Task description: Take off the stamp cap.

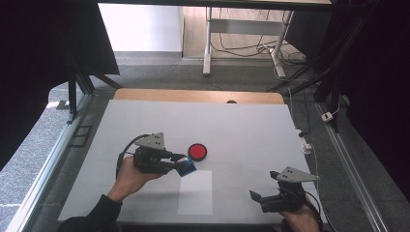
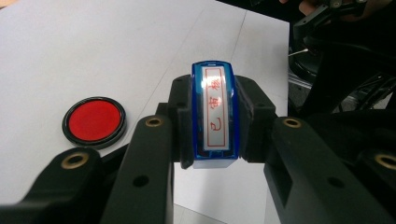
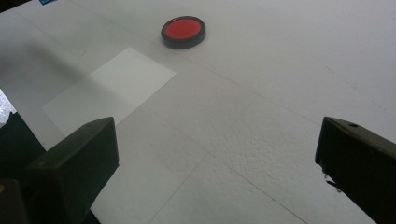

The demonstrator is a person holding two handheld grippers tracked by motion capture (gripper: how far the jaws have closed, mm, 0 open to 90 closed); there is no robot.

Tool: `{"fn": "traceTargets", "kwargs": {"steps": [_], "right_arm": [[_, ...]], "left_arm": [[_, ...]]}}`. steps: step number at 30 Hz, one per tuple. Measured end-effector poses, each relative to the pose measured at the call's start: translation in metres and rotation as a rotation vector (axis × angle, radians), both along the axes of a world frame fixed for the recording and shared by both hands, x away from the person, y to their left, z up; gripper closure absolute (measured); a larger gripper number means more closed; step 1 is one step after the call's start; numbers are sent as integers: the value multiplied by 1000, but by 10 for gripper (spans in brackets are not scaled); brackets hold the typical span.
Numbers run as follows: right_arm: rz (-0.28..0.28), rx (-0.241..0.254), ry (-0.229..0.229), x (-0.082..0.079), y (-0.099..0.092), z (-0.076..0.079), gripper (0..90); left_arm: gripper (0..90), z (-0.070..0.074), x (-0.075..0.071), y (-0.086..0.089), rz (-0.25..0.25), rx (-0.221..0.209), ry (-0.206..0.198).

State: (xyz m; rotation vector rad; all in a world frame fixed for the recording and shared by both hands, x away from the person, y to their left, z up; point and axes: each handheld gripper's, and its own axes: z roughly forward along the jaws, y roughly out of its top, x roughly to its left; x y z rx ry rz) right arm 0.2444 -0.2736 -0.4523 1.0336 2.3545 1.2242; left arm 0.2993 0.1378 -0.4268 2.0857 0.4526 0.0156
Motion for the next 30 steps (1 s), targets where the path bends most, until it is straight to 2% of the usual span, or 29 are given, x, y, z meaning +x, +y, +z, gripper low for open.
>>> {"fn": "traceTargets", "kwargs": {"steps": [10, 16, 19, 22, 27, 30], "right_arm": [[62, 0, -17, 1, 14, 0, 0], [115, 28, -35, 2, 22, 0, 0], [154, 45, -29, 4, 28, 0, 0], [178, 40, -20, 5, 35, -1, 0], [197, 51, -1, 7, 41, -2, 0], [213, 65, -5, 8, 45, -1, 0]], "left_arm": [[705, 0, 0, -1, -16, -2, 2], [705, 1, -1, -1, -25, 5, -3], [705, 1, -1, -1, -30, 3, -5], [705, 1, -1, -1, -34, 2, -6], [705, 1, -2, 0, -44, 0, 2], [705, 1, -2, -1, -48, 1, 1]]}}
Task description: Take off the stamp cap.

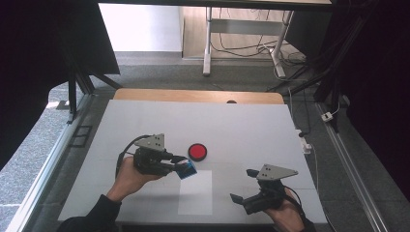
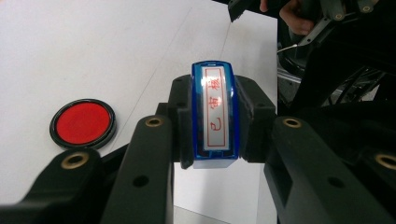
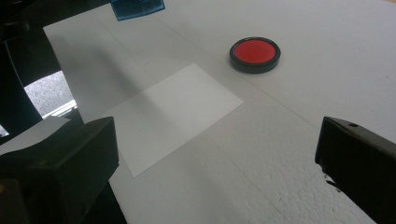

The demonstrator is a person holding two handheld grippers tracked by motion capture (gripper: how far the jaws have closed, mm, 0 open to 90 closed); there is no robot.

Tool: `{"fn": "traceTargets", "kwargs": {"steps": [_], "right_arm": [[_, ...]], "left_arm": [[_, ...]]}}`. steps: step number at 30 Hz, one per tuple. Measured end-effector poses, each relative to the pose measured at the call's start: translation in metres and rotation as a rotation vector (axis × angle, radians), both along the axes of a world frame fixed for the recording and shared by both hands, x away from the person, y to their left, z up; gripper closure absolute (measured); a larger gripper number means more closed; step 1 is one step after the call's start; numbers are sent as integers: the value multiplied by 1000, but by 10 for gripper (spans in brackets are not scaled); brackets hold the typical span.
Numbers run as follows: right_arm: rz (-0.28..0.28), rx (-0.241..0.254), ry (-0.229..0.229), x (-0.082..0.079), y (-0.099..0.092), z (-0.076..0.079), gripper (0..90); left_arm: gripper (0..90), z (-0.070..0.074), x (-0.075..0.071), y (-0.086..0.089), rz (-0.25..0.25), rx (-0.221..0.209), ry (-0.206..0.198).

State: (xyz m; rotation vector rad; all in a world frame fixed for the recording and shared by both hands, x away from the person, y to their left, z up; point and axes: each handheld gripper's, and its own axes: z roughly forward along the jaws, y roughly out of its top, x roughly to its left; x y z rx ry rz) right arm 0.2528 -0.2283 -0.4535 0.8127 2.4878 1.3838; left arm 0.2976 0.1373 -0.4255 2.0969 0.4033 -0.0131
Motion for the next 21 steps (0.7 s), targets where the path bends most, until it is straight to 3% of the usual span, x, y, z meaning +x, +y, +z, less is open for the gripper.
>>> {"fn": "traceTargets", "kwargs": {"steps": [4, 21], "right_arm": [[17, 15, -1, 1, 5, 1, 0], [111, -29, 24, 14, 43, 1, 0]], "left_arm": [[705, 1, -1, 0, -8, 1, -3], [705, 2, -2, 0, -33, -3, -8]]}}
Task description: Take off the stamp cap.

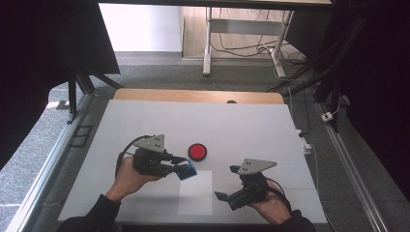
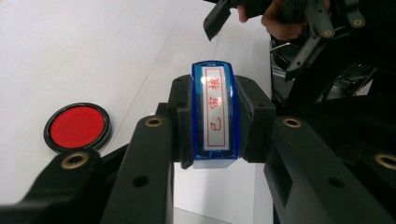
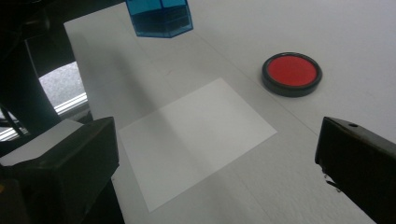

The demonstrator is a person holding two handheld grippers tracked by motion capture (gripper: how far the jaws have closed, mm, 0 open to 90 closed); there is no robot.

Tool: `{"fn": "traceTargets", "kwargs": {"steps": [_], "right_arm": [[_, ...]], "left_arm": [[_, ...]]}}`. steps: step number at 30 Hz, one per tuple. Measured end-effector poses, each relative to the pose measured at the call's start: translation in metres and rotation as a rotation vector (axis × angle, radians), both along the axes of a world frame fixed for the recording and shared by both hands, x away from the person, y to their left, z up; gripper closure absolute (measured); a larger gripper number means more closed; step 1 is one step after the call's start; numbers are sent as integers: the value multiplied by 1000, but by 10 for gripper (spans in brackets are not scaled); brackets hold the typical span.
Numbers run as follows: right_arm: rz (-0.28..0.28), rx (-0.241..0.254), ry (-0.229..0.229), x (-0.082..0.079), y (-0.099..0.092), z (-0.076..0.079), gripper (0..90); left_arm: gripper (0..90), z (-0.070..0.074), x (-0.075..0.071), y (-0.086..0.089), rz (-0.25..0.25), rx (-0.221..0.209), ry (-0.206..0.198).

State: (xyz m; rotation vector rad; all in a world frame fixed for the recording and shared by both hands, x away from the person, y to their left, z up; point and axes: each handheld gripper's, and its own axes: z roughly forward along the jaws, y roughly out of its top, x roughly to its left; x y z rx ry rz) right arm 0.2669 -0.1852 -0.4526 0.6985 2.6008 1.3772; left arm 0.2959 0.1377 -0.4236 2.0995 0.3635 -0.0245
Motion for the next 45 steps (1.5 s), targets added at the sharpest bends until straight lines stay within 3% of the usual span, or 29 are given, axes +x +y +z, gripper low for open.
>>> {"fn": "traceTargets", "kwargs": {"steps": [5, 11, 20, 34, 40, 45], "right_arm": [[51, -4, 23, 3, 13, -3, 0], [122, -1, 34, 8, 31, -2, 0], [193, -3, 33, 15, 56, -7, 0], [320, 33, 46, 23, 69, -6, 467], [340, 61, 73, 26, 68, -6, 574], [352, 83, 76, 26, 67, -6, 611]], "left_arm": [[705, 0, 1, 1, -12, -14, 3], [706, 0, 0, 1, -77, -35, -28], [706, -1, 0, -3, -123, -44, -15], [706, -1, -1, -4, -176, -67, -32], [706, -2, -1, -3, -194, -81, -38], [706, -2, -1, -3, -202, -87, -41]]}}
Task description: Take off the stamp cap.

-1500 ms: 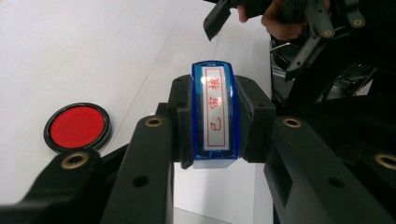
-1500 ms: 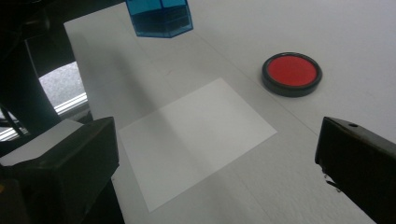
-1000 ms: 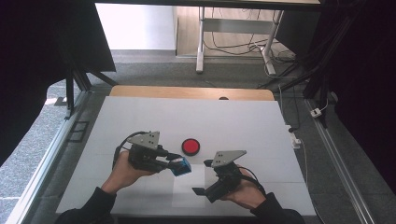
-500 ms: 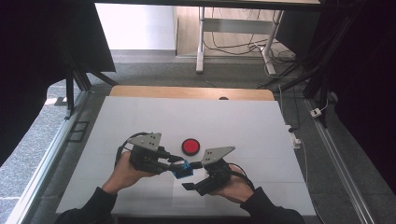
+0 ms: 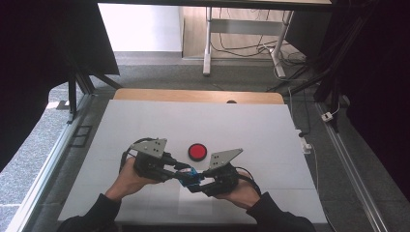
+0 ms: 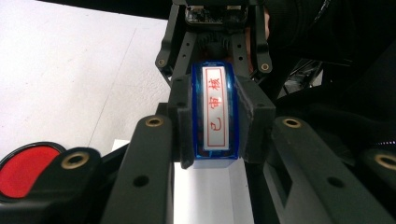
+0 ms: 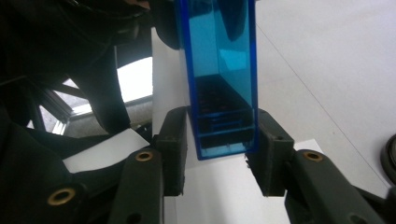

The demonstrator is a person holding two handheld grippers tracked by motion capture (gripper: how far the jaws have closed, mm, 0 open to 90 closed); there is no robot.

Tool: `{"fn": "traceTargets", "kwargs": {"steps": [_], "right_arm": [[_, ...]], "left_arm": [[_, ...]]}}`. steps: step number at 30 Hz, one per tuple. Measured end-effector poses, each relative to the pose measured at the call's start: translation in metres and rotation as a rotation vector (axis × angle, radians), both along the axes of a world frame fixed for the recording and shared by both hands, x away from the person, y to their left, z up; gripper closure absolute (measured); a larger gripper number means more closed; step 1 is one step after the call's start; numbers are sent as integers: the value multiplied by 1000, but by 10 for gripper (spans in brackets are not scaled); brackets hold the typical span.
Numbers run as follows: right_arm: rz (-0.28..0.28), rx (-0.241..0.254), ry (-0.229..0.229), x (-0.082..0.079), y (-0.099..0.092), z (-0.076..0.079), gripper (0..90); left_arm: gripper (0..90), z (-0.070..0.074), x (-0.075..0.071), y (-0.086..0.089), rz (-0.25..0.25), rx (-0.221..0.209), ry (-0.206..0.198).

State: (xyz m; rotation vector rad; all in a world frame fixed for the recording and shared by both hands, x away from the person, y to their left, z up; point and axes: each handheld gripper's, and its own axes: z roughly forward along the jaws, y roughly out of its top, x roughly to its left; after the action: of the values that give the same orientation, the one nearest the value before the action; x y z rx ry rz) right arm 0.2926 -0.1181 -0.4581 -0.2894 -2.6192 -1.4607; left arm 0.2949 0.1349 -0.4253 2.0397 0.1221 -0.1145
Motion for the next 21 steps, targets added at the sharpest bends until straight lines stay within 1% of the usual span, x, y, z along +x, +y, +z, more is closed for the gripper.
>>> {"fn": "traceTargets", "kwargs": {"steps": [5, 9, 17, 18, 19, 21], "right_arm": [[15, 12, 13, 1, -1, 0, 646], [19, 18, 19, 1, -1, 0, 657], [24, 26, 57, 3, -2, 0, 681], [23, 30, 65, 3, -2, 1, 683], [21, 33, 83, 4, -3, 1, 684], [14, 41, 120, 5, -3, 1, 685]], "left_arm": [[706, -1, 0, 0, -7, -4, -5], [706, -1, 0, 0, -12, -8, -7], [707, -1, 0, 1, -23, -17, -17], [707, -1, 0, 1, -22, -21, -16], [707, 0, -1, 2, -20, -29, -22], [707, 1, -1, 2, -17, -30, -30]]}}
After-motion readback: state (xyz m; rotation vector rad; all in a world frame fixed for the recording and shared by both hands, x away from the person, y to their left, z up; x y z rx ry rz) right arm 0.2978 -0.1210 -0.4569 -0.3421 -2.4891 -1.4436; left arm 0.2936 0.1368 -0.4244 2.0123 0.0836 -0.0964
